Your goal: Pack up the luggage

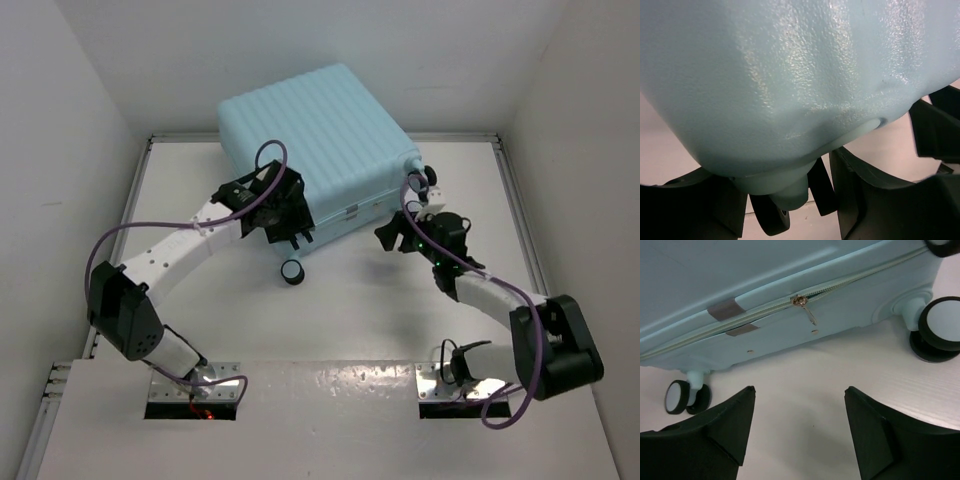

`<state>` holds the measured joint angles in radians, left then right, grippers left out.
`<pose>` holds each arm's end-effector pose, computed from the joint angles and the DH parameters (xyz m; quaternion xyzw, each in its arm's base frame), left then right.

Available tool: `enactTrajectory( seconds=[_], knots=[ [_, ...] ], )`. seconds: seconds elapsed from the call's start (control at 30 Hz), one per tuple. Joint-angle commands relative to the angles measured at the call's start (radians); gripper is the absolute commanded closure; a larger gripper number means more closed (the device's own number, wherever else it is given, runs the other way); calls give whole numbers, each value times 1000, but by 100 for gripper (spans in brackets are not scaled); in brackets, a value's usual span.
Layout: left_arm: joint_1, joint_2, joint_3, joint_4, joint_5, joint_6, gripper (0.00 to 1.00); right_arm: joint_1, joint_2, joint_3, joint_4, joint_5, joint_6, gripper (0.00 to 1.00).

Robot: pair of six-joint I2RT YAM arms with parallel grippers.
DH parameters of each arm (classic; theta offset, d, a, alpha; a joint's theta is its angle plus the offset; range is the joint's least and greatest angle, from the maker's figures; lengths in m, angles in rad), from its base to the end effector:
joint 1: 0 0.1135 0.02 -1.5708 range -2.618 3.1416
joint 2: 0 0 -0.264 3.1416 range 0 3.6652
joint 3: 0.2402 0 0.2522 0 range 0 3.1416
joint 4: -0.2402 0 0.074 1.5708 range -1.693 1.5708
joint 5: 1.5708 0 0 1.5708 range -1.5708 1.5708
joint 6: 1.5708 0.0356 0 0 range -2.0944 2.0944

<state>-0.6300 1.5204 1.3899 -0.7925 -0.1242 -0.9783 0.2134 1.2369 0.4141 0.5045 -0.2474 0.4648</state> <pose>0.2639 -0.1869 0.3176 -0.1834 0.9284 -0.1880 0.2627 0.2397 0.0609 0.1902 0.0291 0.8068 0.2877 0.5153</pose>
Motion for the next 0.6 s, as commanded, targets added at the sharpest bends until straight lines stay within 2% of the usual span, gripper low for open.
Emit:
enactTrajectory(
  seconds=[0.0, 0.17, 0.33, 0.57],
  knots=[
    [53, 6, -51, 242, -22, 72, 100, 85, 70, 64, 149, 225, -49, 30],
    [62, -25, -91, 242, -12, 72, 100, 142, 252, 130, 281, 306, -152, 37],
    [93, -25, -100, 242, -3, 72, 100, 141, 328, 173, 380, 310, -267, 37],
    [121, -25, -109, 242, 29, 72, 100, 132, 401, 187, 437, 254, -291, 36]
  ],
)
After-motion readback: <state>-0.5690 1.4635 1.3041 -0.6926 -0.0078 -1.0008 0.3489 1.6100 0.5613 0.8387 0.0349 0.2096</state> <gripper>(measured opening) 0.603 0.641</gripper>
